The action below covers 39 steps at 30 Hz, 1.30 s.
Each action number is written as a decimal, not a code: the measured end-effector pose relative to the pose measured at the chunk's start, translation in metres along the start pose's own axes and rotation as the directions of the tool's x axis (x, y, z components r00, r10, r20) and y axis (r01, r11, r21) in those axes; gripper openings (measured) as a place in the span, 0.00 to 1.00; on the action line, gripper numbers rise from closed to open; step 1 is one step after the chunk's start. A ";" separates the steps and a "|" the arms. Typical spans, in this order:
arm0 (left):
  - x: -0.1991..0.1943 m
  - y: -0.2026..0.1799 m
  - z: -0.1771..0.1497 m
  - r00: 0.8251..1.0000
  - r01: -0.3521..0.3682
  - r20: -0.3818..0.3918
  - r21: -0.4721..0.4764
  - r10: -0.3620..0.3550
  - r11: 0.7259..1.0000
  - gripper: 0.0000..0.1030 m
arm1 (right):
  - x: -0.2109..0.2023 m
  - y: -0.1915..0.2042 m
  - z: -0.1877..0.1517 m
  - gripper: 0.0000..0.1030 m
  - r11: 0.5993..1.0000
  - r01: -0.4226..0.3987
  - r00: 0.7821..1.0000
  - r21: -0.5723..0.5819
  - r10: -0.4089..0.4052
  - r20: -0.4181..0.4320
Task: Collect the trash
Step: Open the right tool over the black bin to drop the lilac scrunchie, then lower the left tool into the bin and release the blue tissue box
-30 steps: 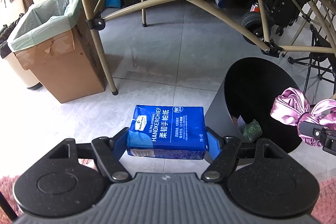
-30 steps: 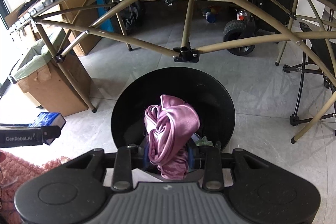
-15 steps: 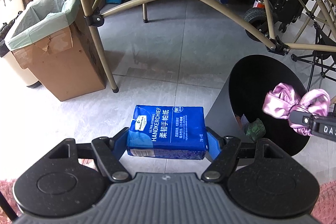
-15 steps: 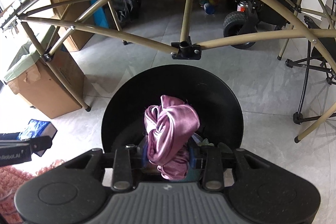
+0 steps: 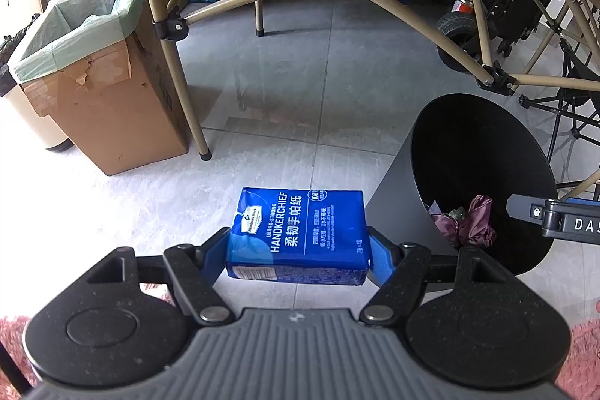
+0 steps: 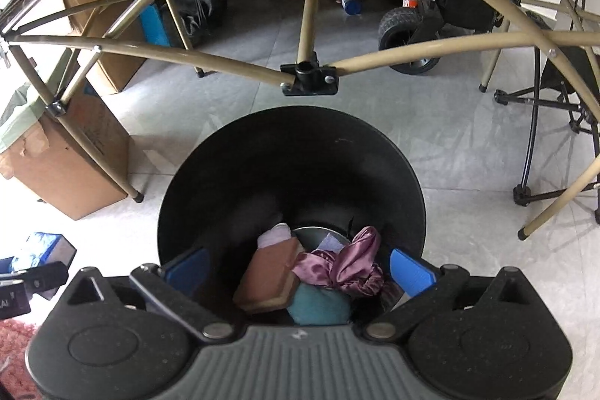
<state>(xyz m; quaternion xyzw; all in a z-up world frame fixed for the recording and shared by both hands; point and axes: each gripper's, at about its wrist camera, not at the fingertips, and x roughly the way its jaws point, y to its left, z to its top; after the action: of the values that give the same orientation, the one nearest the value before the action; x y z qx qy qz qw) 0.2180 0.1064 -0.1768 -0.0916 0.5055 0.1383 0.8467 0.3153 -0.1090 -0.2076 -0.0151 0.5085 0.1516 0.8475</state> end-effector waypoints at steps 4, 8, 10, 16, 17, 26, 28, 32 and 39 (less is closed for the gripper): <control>-0.001 -0.002 0.000 1.000 0.002 0.003 0.005 -0.002 1.000 0.72 | -0.005 0.001 0.000 1.00 1.000 -0.007 1.000 -0.008 0.008 0.020; -0.003 -0.007 0.000 1.000 -0.001 0.015 0.013 0.001 1.000 0.72 | -0.012 0.000 0.000 1.00 1.000 -0.017 0.999 -0.015 0.017 0.031; -0.005 -0.011 0.001 1.000 0.002 0.024 0.020 -0.002 1.000 0.72 | -0.016 -0.001 -0.001 1.00 1.000 -0.013 0.999 -0.023 0.014 0.043; -0.012 -0.031 0.003 0.998 -0.003 0.064 0.066 -0.001 0.998 0.72 | -0.031 -0.014 -0.002 1.00 1.000 0.000 0.997 -0.002 0.000 0.083; -0.012 -0.035 0.003 0.997 -0.002 0.071 0.076 -0.003 0.997 0.72 | -0.033 -0.017 -0.002 1.00 1.000 0.002 0.996 0.005 -0.003 0.090; -0.011 -0.077 0.008 0.994 0.004 0.103 0.161 -0.021 0.987 0.72 | -0.059 -0.057 -0.008 1.00 0.996 0.014 0.986 0.087 -0.028 0.162; -0.010 -0.086 0.009 0.994 0.008 0.102 0.173 -0.026 0.985 0.72 | -0.062 -0.066 -0.009 1.00 0.993 0.022 0.985 0.112 -0.041 0.169; -0.010 -0.104 0.011 0.994 0.034 0.097 0.199 -0.054 0.979 0.72 | -0.065 -0.084 -0.012 1.00 0.987 0.041 0.983 0.158 -0.068 0.171; -0.006 -0.138 0.014 0.993 0.066 0.083 0.244 -0.089 0.968 0.72 | -0.068 -0.112 -0.019 1.00 0.971 0.061 0.982 0.229 -0.100 0.163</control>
<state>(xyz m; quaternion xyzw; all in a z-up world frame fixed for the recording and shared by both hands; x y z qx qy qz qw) 0.2715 -0.0207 -0.1628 -0.0016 0.4746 0.0469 0.8789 0.2995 -0.2358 -0.1719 0.0727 0.4457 0.0596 0.8902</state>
